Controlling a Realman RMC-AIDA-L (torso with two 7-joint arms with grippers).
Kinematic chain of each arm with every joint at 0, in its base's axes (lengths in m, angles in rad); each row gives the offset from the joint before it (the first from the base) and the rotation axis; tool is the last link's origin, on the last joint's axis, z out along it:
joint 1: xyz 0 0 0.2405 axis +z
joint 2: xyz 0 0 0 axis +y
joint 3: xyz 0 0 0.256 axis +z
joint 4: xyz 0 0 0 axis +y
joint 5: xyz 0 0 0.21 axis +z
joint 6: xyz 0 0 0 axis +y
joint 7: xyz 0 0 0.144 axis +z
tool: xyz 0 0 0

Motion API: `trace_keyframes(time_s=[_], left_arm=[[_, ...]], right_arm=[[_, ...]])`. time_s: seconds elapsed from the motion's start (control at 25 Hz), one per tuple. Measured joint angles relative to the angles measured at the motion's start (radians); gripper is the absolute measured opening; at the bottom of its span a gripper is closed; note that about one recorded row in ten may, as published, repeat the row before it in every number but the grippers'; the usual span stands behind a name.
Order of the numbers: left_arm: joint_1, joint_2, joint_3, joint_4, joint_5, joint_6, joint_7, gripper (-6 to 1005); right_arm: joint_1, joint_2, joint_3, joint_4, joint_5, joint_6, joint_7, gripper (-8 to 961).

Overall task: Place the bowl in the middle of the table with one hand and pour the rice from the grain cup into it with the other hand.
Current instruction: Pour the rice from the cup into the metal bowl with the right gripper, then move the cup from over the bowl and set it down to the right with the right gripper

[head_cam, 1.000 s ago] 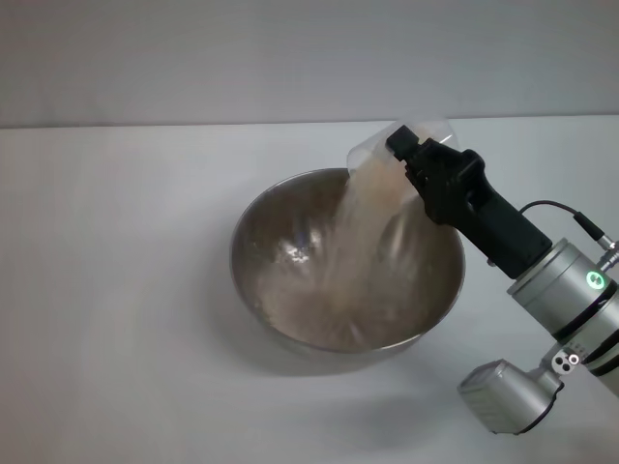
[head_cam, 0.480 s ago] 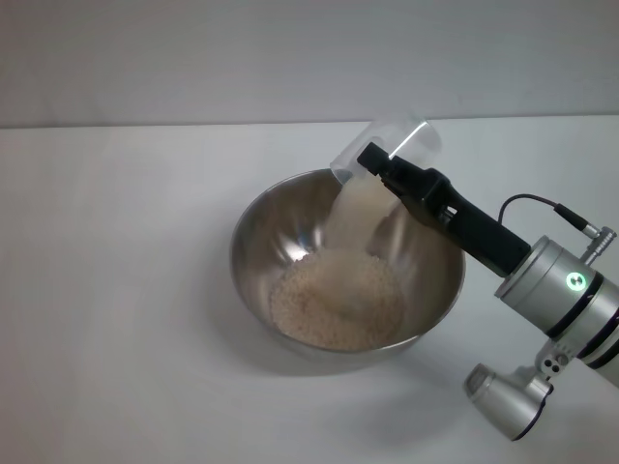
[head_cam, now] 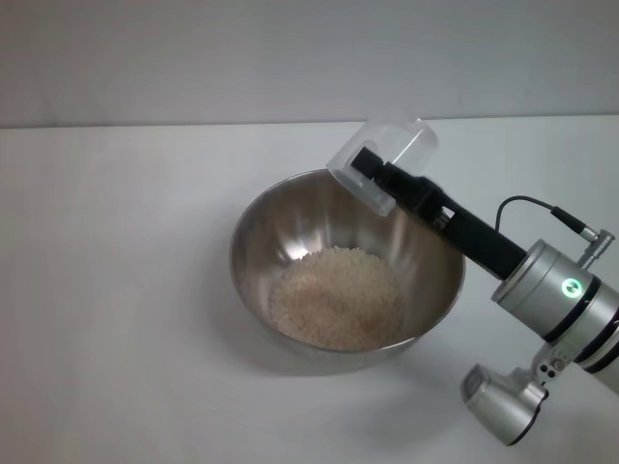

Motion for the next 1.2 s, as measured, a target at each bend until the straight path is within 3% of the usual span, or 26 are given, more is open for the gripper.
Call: trace_keyframes(time_s=[0.2, 0.56, 0.84, 1.2], left_arm=[[-0.001, 0.000, -0.001, 0.000, 0.000, 0.000, 0.000, 688], [0.000, -0.002, -0.001, 0.000, 0.000, 0.003, 0.001, 688], [0.003, -0.001, -0.001, -0.005, 0.000, 0.005, 0.000, 688], [0.009, 0.000, 0.005, -0.012, 0.000, 0.012, -0.001, 688]], right_arm=[[-0.071, 0.001, 0.110, 0.133, 0.004, -0.060, 0.235, 13], [-0.273, 0.006, 0.328, 0.367, 0.050, -0.206, 0.887, 14], [-0.325, 0.006, 0.285, 0.418, 0.348, -0.176, 1.194, 14], [-0.318, 0.006, 0.203, 0.425, 0.545, -0.007, 1.272, 13]])
